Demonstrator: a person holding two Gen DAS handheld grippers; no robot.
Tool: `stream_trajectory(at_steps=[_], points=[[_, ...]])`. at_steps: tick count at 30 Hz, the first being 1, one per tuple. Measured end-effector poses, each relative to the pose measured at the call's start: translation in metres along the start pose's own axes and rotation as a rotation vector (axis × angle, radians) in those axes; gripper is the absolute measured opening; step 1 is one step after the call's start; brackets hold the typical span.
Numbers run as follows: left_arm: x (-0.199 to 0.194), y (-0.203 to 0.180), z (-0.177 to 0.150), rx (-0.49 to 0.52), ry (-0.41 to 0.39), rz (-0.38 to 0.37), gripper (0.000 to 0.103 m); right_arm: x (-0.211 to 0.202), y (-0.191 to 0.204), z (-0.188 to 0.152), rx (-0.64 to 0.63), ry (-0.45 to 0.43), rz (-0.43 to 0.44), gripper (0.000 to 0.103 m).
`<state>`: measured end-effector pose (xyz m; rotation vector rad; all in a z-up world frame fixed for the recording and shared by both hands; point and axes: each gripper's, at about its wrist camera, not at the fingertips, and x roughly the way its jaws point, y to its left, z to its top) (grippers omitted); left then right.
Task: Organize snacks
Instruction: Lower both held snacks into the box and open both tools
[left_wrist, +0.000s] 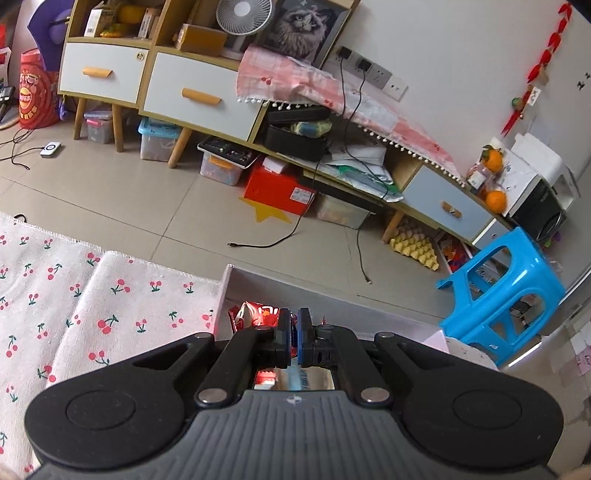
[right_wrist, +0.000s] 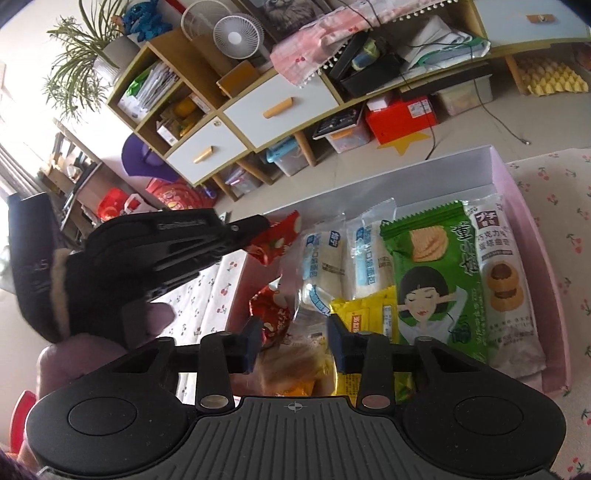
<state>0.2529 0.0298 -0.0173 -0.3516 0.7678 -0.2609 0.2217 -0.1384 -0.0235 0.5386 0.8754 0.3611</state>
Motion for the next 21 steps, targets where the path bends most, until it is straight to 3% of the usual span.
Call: stream_trajectory(at_steps=[5, 8, 10, 17, 21], points=[[0.004, 0.000, 0.003, 0.015, 0.032, -0.005, 0.004, 0.003, -0.002, 0.001, 0.009, 0.008, 0.019, 0.040], [0.000, -0.001, 0.001, 0.031, 0.034, 0.011, 0.015, 0.001, -0.004, 0.002, 0.028, 0.003, 0.023, 0.041], [-0.004, -0.002, 0.000, 0.043, 0.038, 0.018, 0.021, -0.002, -0.005, 0.003, 0.038, 0.001, 0.010, 0.047], [-0.018, -0.007, -0.001, 0.062, 0.053, 0.028, 0.024, -0.022, -0.003, 0.004, 0.045, -0.010, -0.014, 0.054], [-0.032, -0.012, -0.009, 0.080, 0.059, 0.036, 0.042, -0.036, -0.001, 0.000, 0.037, -0.007, -0.029, 0.055]])
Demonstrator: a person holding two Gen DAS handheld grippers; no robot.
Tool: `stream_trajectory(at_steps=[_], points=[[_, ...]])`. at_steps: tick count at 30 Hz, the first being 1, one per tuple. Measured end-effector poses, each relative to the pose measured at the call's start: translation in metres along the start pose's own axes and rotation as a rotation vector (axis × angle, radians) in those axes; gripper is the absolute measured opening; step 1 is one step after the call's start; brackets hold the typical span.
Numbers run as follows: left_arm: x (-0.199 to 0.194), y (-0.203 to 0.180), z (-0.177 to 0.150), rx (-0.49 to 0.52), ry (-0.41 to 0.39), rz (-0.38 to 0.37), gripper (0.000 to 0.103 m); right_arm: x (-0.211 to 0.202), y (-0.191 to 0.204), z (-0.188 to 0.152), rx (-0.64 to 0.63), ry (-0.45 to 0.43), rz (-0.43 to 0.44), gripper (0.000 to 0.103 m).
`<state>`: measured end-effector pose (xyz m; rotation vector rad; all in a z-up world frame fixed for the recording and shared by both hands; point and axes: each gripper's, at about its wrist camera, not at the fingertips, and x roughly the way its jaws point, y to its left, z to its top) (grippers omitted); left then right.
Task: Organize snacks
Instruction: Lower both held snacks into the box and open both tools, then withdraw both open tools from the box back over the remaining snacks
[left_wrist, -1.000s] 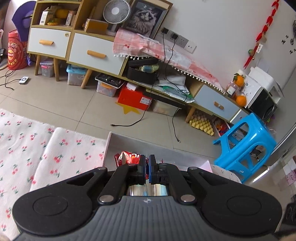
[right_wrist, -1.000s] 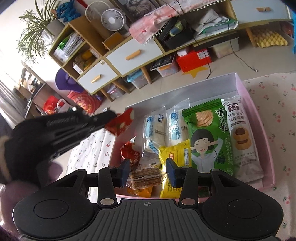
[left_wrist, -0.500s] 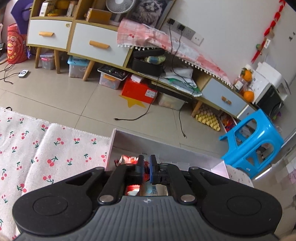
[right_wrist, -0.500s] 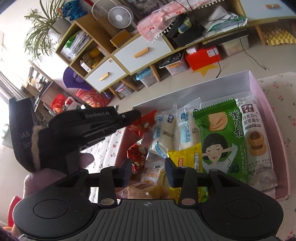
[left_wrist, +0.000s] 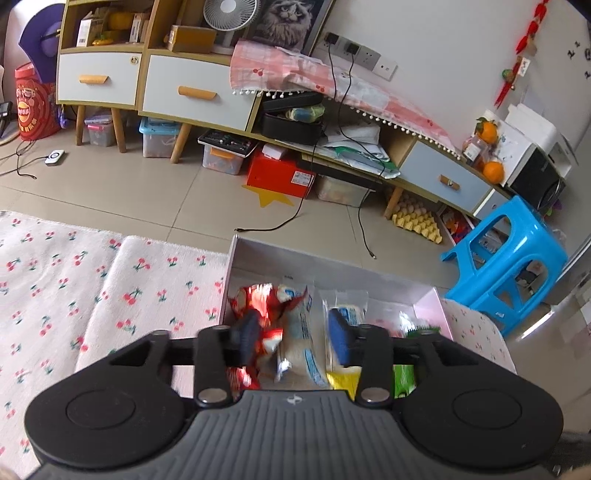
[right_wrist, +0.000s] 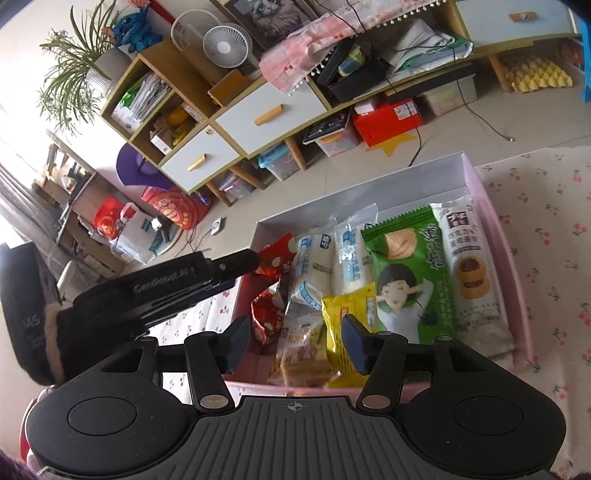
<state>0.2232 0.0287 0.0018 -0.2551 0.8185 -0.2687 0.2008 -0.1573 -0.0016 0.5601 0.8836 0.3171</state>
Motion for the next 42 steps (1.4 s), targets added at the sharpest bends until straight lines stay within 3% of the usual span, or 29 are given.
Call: stream_trajectory(at_steps=[3, 5, 7, 21, 27, 29, 32, 35, 42], points=[[-0.008, -0.004, -0.007, 0.030, 0.021, 0.010, 0.044, -0.012, 0.002, -0.004, -0.008, 0.004, -0.011, 0.056], [-0.014, -0.005, -0.012, 0.042, 0.029, 0.017, 0.047, -0.020, 0.003, -0.006, -0.015, 0.002, -0.019, 0.064], [-0.021, -0.006, -0.016, 0.041, 0.034, 0.020, 0.057, -0.030, 0.005, -0.010, -0.024, -0.004, -0.025, 0.069], [-0.065, -0.019, -0.076, 0.101, 0.080, 0.073, 0.097, -0.078, -0.005, -0.052, -0.131, 0.006, -0.105, 0.085], [-0.073, -0.028, -0.096, 0.154, 0.079, 0.131, 0.102, -0.090, -0.015, -0.068, -0.156, -0.006, -0.171, 0.088], [-0.074, -0.028, -0.103, 0.177, 0.055, 0.146, 0.102, -0.090, -0.022, -0.075, -0.168, -0.018, -0.172, 0.093], [-0.076, -0.028, -0.119, 0.238, -0.011, 0.159, 0.102, -0.086, -0.024, -0.085, -0.254, 0.000, -0.205, 0.093], [-0.075, -0.025, -0.131, 0.286, -0.028, 0.187, 0.102, -0.087, -0.028, -0.099, -0.365, 0.017, -0.215, 0.093], [-0.071, -0.012, -0.154, 0.262, -0.031, 0.123, 0.102, -0.093, -0.038, -0.127, -0.558, 0.040, -0.191, 0.093]])
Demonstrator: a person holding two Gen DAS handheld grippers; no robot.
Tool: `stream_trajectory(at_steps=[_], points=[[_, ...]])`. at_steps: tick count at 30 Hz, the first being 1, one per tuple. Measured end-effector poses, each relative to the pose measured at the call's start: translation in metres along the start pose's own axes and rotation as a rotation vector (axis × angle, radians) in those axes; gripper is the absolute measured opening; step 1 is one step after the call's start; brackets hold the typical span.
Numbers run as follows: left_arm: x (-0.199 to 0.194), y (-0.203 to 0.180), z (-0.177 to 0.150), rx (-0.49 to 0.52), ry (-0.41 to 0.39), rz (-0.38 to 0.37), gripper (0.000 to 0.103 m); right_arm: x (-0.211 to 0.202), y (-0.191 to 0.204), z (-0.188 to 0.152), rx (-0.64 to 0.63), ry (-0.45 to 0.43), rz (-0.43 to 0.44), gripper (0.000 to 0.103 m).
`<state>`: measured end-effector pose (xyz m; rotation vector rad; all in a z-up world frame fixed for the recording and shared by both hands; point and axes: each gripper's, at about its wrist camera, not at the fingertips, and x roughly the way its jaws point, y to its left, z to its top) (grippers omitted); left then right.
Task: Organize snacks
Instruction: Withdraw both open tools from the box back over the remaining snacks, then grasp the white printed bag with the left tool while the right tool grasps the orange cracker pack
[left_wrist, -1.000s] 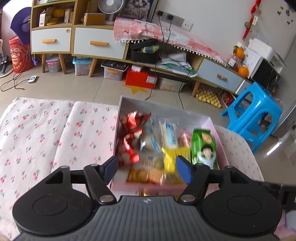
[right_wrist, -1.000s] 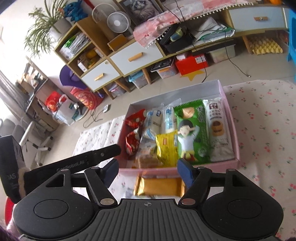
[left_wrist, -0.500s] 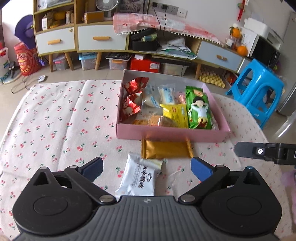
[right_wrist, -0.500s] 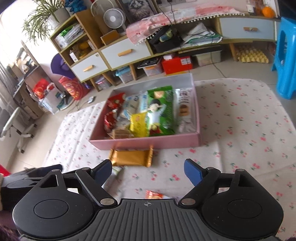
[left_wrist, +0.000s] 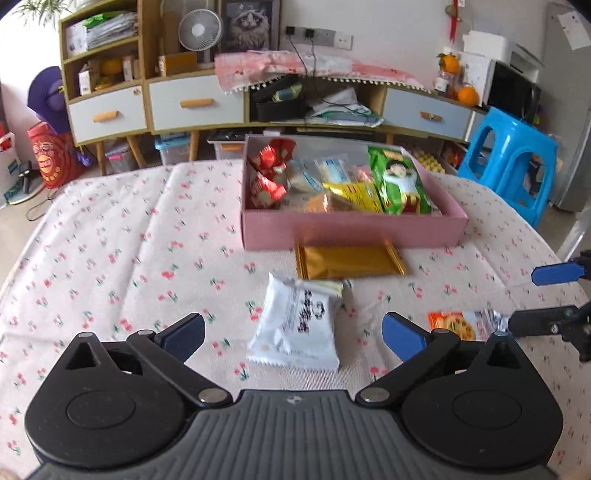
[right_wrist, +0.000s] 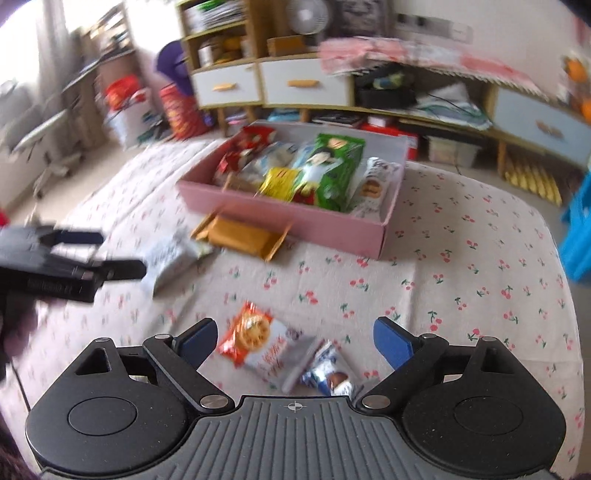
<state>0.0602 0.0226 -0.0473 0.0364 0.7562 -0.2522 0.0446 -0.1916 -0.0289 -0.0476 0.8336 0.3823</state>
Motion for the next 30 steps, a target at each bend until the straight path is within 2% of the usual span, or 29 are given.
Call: stream_trajectory(at_steps=[3, 7, 11, 20, 26, 30], points=[[0.009, -0.004, -0.013, 0.030, 0.018, -0.018, 0.103, 0.005, 0.008, -0.013, -0.111, 0.021, 0.013, 0.093], [0.023, -0.012, -0.026, 0.116, 0.059, 0.013, 0.103, 0.013, 0.024, -0.021, -0.279, 0.026, -0.014, 0.093], [0.022, -0.010, -0.028, 0.126, 0.027, 0.000, 0.103, 0.025, 0.034, -0.023, -0.375, 0.029, -0.019, 0.093], [0.028, -0.003, -0.024, 0.131, 0.006, -0.014, 0.103, 0.049, 0.024, -0.012, -0.302, 0.045, -0.005, 0.096], [0.034, -0.002, -0.015, 0.100, 0.019, -0.001, 0.102, 0.055, 0.021, -0.005, -0.250, 0.051, -0.029, 0.094], [0.034, -0.003, -0.011, 0.090, 0.018, -0.004, 0.095, 0.059, 0.022, -0.001, -0.230, 0.055, -0.040, 0.093]])
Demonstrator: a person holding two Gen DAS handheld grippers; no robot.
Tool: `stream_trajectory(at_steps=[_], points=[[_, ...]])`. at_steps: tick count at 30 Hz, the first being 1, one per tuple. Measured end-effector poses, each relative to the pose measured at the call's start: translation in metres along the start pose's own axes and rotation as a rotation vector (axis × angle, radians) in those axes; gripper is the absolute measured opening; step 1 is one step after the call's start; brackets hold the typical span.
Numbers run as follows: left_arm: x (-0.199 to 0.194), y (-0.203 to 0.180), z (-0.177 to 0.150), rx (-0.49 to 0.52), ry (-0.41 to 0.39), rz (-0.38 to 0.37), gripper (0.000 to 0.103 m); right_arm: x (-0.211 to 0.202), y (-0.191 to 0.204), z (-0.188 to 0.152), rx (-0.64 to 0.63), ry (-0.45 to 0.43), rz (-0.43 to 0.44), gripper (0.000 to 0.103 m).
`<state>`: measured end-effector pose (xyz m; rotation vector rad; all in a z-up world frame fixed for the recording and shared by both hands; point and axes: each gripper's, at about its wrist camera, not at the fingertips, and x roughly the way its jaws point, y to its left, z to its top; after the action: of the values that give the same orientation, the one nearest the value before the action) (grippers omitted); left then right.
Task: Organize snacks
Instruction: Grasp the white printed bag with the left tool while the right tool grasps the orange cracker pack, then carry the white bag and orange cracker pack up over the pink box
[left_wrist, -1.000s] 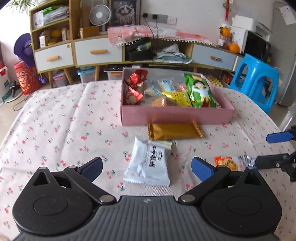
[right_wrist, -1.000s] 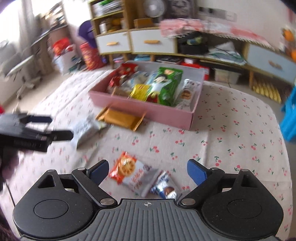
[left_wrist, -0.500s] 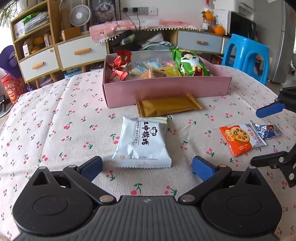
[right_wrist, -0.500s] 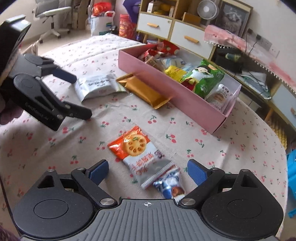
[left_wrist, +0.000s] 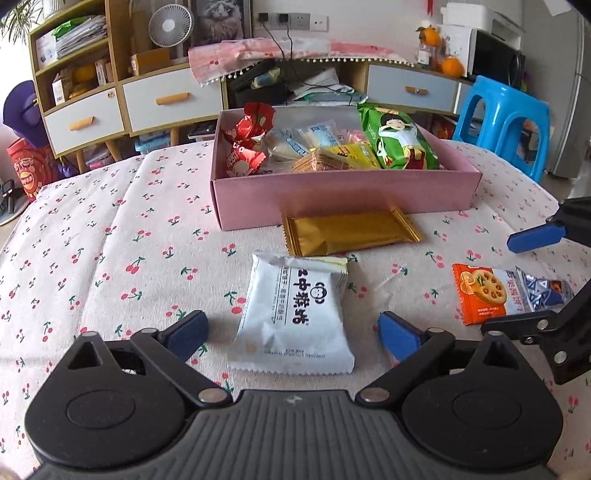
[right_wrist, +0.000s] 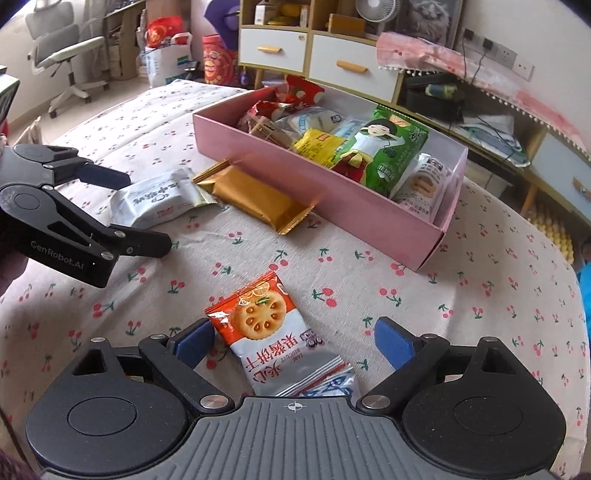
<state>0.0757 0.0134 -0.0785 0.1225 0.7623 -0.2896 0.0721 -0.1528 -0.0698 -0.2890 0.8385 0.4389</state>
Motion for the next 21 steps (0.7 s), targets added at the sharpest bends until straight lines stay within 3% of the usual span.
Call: stream_trajectory(at_steps=[3, 11, 14, 16, 21], points=[[0.000, 0.000, 0.002, -0.009, 0.000, -0.003, 0.088, 0.001, 0.002, 0.003, 0.003, 0.000, 0.010, 0.085], [-0.002, 0.004, 0.008, -0.043, 0.008, -0.009, 0.070, -0.001, 0.006, 0.009, 0.036, 0.020, 0.077, 0.048], [-0.002, 0.005, 0.011, -0.055, 0.023, -0.004, 0.064, -0.002, 0.009, 0.010, 0.037, 0.028, 0.080, 0.044], [-0.003, 0.006, 0.013, -0.068, 0.032, -0.013, 0.054, -0.002, 0.009, 0.012, 0.046, 0.041, 0.081, 0.043], [-0.005, 0.008, 0.017, -0.105, 0.053, -0.034, 0.050, -0.002, 0.006, 0.016, 0.099, 0.071, 0.077, 0.042]])
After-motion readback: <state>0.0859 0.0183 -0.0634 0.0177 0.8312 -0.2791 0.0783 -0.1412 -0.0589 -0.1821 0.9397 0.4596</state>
